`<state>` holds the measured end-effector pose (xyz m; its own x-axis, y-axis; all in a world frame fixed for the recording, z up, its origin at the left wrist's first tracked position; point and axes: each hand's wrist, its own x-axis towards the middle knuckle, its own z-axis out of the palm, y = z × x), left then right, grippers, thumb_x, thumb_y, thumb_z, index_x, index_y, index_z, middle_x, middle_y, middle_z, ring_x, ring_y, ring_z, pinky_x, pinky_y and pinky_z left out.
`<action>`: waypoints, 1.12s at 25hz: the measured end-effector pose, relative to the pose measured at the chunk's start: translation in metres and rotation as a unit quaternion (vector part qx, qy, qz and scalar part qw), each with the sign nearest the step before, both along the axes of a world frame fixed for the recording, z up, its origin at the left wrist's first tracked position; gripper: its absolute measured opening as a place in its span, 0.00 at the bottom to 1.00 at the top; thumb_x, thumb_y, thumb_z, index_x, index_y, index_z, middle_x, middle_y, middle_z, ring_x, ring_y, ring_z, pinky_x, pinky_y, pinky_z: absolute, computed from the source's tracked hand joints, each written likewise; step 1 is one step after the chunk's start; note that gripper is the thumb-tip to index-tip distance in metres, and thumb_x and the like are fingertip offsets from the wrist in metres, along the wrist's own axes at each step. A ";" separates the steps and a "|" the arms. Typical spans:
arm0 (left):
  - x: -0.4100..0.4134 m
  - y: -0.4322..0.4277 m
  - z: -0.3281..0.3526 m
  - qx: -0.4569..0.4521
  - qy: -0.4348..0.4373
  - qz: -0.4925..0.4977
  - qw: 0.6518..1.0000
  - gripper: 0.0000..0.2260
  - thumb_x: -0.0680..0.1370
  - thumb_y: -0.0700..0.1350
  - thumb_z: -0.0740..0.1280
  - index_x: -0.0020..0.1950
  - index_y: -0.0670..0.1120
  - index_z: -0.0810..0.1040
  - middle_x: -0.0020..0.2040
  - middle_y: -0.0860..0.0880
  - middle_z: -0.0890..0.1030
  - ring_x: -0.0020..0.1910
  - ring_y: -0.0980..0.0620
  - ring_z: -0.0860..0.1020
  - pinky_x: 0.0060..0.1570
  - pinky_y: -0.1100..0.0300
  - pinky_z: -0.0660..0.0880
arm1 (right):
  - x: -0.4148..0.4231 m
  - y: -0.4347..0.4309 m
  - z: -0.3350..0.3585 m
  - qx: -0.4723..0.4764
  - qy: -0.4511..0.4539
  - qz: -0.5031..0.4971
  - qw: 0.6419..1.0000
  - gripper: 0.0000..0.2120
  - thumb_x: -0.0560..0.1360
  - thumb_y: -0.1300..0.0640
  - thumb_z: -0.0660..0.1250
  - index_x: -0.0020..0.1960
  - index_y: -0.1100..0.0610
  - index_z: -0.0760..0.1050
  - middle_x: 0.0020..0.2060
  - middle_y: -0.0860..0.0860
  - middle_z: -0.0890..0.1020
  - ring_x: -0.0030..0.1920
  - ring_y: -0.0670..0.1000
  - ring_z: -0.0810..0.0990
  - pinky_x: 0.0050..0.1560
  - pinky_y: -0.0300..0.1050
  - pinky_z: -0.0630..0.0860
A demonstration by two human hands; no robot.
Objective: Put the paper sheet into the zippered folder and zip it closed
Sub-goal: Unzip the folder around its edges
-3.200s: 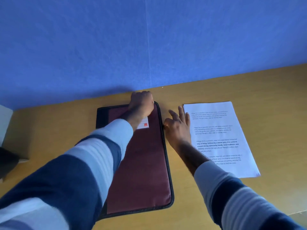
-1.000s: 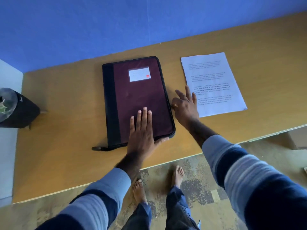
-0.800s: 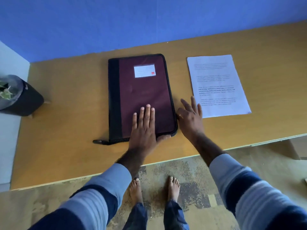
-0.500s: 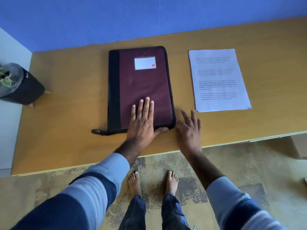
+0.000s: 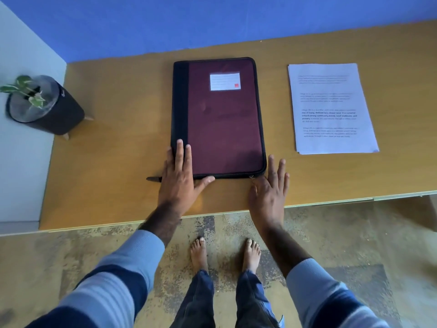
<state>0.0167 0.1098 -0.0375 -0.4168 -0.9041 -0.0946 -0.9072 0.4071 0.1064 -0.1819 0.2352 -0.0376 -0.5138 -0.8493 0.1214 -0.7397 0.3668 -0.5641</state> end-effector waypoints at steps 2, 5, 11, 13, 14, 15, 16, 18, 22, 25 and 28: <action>-0.004 0.001 0.001 0.004 0.009 -0.001 1.000 0.50 0.74 0.77 0.52 0.84 0.43 0.45 0.84 0.44 0.43 0.82 0.36 0.50 0.76 0.40 0.60 | 0.016 -0.004 -0.005 -0.009 0.004 -0.001 1.000 0.06 0.75 0.68 0.66 0.44 0.58 0.76 0.82 0.56 0.58 0.83 0.57 0.43 0.80 0.63 0.49; -0.001 0.000 0.002 0.016 0.014 -0.001 1.000 0.49 0.75 0.76 0.51 0.84 0.43 0.46 0.84 0.44 0.44 0.82 0.37 0.48 0.77 0.40 0.59 | 0.040 -0.015 -0.008 -0.009 0.000 0.006 1.000 0.08 0.76 0.66 0.65 0.41 0.56 0.72 0.82 0.56 0.56 0.83 0.55 0.40 0.80 0.64 0.49; -0.005 0.026 0.002 -0.052 0.098 0.016 0.994 0.38 0.80 0.70 0.58 0.79 0.43 0.64 0.82 0.41 0.57 0.81 0.40 0.57 0.78 0.41 0.59 | 0.039 -0.017 -0.011 -0.009 -0.002 0.074 0.997 0.07 0.79 0.53 0.69 0.50 0.56 0.77 0.82 0.57 0.57 0.83 0.61 0.49 0.78 0.69 0.52; -0.014 0.048 -0.002 -0.109 0.149 0.022 0.983 0.30 0.79 0.68 0.63 0.67 0.44 0.75 0.74 0.42 0.70 0.74 0.42 0.68 0.74 0.44 0.64 | 0.010 -0.009 -0.012 -0.030 0.044 0.102 0.993 0.18 0.81 0.45 0.65 0.63 0.58 0.75 0.82 0.59 0.56 0.83 0.61 0.50 0.78 0.68 0.52; -0.020 0.056 -0.003 -0.121 0.169 0.034 0.978 0.27 0.78 0.68 0.64 0.60 0.45 0.77 0.68 0.43 0.74 0.68 0.43 0.72 0.71 0.45 0.66 | -0.008 -0.008 -0.011 -0.027 0.072 0.100 0.992 0.25 0.81 0.42 0.63 0.70 0.58 0.71 0.82 0.60 0.55 0.83 0.61 0.49 0.78 0.69 0.52; -0.028 0.064 -0.003 -0.123 0.182 0.049 0.974 0.25 0.77 0.68 0.66 0.56 0.46 0.78 0.63 0.44 0.76 0.64 0.44 0.73 0.68 0.47 0.68 | -0.026 -0.010 -0.010 -0.008 0.096 0.096 0.991 0.31 0.81 0.39 0.62 0.77 0.57 0.64 0.82 0.60 0.53 0.83 0.61 0.48 0.78 0.69 0.51; -0.035 0.069 -0.003 -0.119 0.188 0.065 0.973 0.24 0.76 0.67 0.68 0.52 0.46 0.79 0.60 0.45 0.77 0.61 0.45 0.74 0.66 0.47 0.69 | -0.042 -0.013 -0.009 0.019 0.116 0.095 0.989 0.38 0.79 0.36 0.61 0.81 0.56 0.58 0.83 0.60 0.50 0.83 0.61 0.46 0.79 0.68 0.50; -0.049 0.075 -0.001 -0.113 0.184 0.096 0.972 0.21 0.75 0.65 0.70 0.50 0.48 0.79 0.58 0.46 0.77 0.59 0.45 0.73 0.65 0.45 0.70 | -0.068 -0.023 -0.007 0.064 0.146 0.118 0.980 0.47 0.76 0.31 0.61 0.84 0.53 0.49 0.83 0.59 0.47 0.83 0.59 0.43 0.80 0.66 0.48; -0.064 0.079 -0.001 -0.091 0.164 0.151 0.971 0.17 0.75 0.62 0.71 0.52 0.49 0.81 0.54 0.47 0.77 0.55 0.45 0.74 0.63 0.45 0.69 | -0.085 -0.036 -0.008 0.060 0.177 0.200 0.962 0.47 0.76 0.31 0.64 0.84 0.53 0.48 0.83 0.59 0.49 0.83 0.60 0.46 0.79 0.66 0.53; -0.066 0.090 -0.007 -0.065 0.171 0.181 0.966 0.17 0.76 0.60 0.71 0.56 0.50 0.81 0.54 0.48 0.78 0.54 0.46 0.76 0.62 0.47 0.67 | -0.088 -0.037 -0.009 0.049 0.194 0.242 0.949 0.39 0.79 0.35 0.61 0.83 0.52 0.54 0.83 0.58 0.52 0.83 0.60 0.49 0.79 0.64 0.55; -0.072 0.094 -0.011 -0.053 0.193 0.223 0.954 0.15 0.76 0.59 0.71 0.56 0.51 0.81 0.54 0.50 0.79 0.54 0.48 0.76 0.62 0.48 0.66 | -0.087 -0.039 -0.006 0.043 0.203 0.274 0.939 0.32 0.82 0.40 0.61 0.81 0.50 0.61 0.82 0.57 0.57 0.82 0.59 0.53 0.80 0.62 0.56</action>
